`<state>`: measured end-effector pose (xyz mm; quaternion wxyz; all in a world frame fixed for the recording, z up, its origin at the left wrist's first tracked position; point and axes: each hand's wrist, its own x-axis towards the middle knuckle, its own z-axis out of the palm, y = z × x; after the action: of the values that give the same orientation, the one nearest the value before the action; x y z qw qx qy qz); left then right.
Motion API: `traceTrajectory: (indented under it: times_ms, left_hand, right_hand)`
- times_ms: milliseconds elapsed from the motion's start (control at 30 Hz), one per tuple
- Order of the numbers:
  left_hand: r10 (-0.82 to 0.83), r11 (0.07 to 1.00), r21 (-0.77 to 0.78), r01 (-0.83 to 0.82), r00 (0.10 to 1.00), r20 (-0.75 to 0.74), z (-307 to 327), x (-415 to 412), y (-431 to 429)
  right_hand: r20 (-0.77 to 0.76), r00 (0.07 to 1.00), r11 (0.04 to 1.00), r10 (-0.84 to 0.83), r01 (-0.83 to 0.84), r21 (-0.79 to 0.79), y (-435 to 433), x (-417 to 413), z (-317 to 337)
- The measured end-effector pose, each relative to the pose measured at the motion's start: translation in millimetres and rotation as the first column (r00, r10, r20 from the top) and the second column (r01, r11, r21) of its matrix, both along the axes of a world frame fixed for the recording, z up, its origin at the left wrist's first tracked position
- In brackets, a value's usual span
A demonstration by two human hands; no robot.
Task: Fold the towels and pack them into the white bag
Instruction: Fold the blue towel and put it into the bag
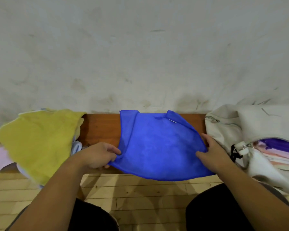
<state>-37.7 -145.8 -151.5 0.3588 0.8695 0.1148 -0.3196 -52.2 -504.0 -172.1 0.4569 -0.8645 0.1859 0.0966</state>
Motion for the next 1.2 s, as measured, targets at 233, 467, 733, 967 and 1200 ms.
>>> traceTrajectory:
  times_ms: [233, 467, 733, 967, 1200]
  left_hand:
    - [-0.084, 0.95, 0.304, -0.076, 0.871, 0.483, -11, 19, -19]
    - [-0.352, 0.888, 0.407, 0.214, 0.885, 0.303, -45, 37, -54]
    - [-0.315, 0.878, 0.423, 0.226, 0.937, 0.152, -40, 47, -34]
    - [-0.371, 0.848, 0.441, 0.295, 0.924, 0.095, -38, 49, -30]
    - [-0.401, 0.836, 0.438, 0.329, 0.913, 0.08, -36, 50, -25]
  right_hand:
    - [0.213, 0.91, 0.799, 0.356, -0.178, -0.574, 20, 5, -13]
    - [0.085, 0.81, 0.762, 0.58, -0.502, -0.408, 41, 47, -39]
    - [-0.033, 0.935, 0.771, 0.352, -0.31, -0.557, 30, 58, -41]
    - [-0.054, 0.983, 0.757, 0.178, -0.172, -0.631, 28, 52, -35]
    - [0.154, 0.795, 0.686, 0.587, -0.388, -0.615, 35, 72, -28]
